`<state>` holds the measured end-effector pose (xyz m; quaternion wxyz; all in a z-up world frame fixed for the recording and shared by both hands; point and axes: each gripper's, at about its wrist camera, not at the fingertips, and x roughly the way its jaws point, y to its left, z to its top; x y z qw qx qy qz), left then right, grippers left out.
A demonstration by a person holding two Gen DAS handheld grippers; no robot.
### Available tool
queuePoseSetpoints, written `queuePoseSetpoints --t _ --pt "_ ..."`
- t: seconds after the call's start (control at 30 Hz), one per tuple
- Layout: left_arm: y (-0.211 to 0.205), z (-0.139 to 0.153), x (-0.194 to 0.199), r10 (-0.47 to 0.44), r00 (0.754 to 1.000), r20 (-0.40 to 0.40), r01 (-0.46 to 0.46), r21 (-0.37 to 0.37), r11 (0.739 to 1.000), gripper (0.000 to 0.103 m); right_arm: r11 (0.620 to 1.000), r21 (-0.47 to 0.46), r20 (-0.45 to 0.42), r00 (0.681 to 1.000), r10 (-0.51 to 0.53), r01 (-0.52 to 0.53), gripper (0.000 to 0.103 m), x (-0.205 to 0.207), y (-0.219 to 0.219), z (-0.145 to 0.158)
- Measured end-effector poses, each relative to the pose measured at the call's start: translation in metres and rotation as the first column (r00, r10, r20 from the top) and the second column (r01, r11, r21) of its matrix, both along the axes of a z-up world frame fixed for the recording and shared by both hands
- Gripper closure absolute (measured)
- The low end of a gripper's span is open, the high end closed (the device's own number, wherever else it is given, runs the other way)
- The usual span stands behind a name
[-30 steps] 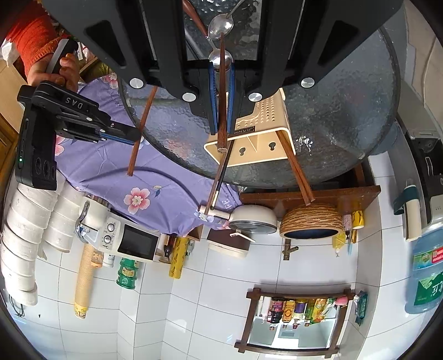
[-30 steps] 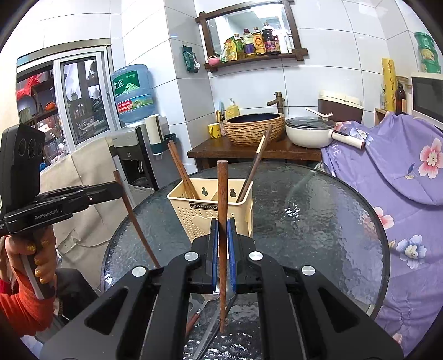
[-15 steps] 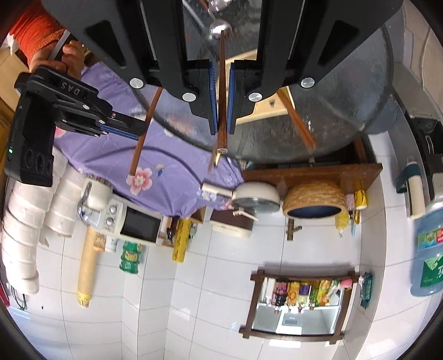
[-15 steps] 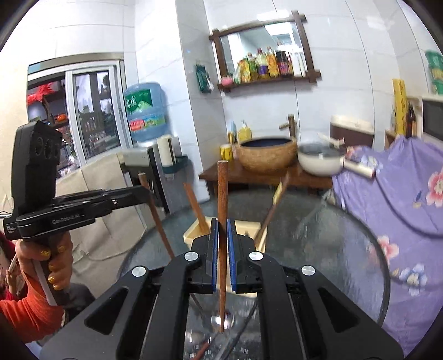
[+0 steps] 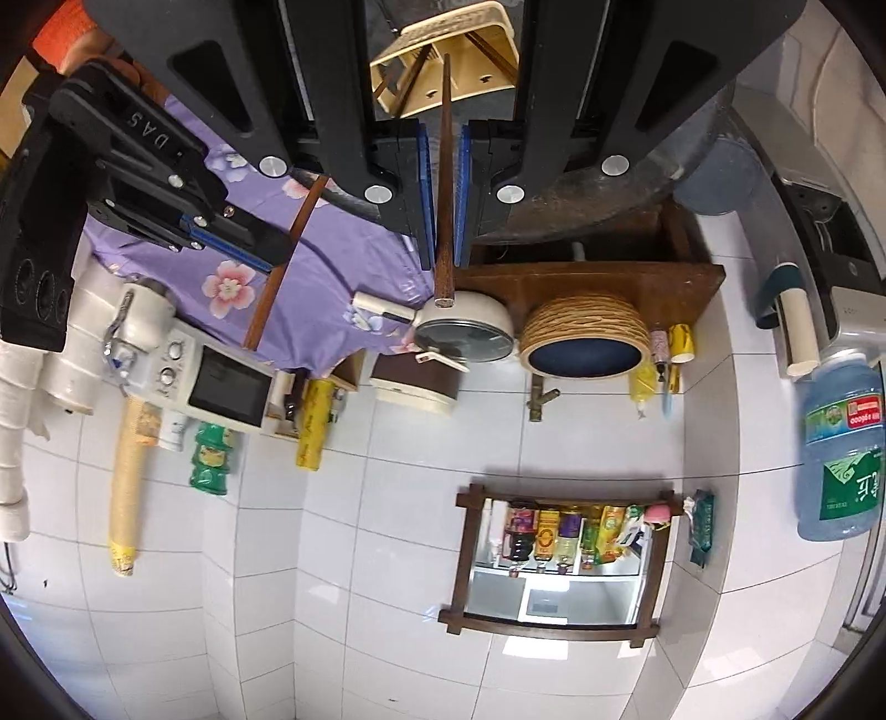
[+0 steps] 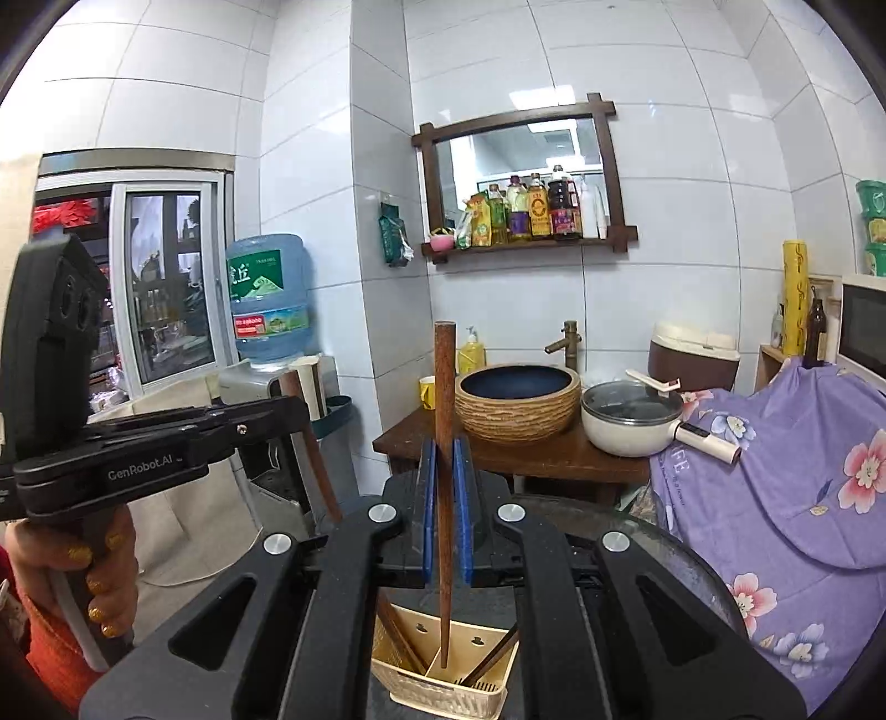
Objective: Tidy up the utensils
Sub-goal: 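Lower both chopsticks into the holder and open both grippers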
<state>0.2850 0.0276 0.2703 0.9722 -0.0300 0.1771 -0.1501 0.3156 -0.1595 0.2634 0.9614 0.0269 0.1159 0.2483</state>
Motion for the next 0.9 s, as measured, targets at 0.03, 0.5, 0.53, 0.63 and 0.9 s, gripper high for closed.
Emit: queuePoseSetpoints --t 0.03,0.5,0.53,0.63,0.9 --pt "-0.001 -0.007 0.005 0.007 1.000 -0.012 -0.006 0.003 1.000 0.096 1.000 -0.009 -0.009 1.000 -0.009 0.009 0.096 0.006 0.004 -0.008" --pt "-0.004 -0.108 0.045 0.032 0.982 -0.187 -0.028 0.022 0.999 0.096 0.998 -0.035 -0.187 0.981 -0.052 0.046 0.096 0.049 0.013 -0.116" --pt "-0.004 -0.112 0.046 0.031 0.980 -0.196 -0.028 0.021 0.999 0.096 0.998 -0.035 -0.195 0.980 -0.051 0.045 0.096 0.050 0.013 -0.120" --pt "-0.005 -0.122 0.049 0.033 0.976 -0.216 -0.028 0.025 0.999 0.096 0.998 -0.039 -0.211 0.976 -0.050 0.043 0.096 0.052 0.013 -0.129" --pt "-0.006 -0.134 0.054 0.043 0.972 -0.232 -0.035 0.040 0.999 0.096 0.997 -0.044 -0.220 0.974 -0.064 0.055 0.096 0.057 0.015 -0.139"
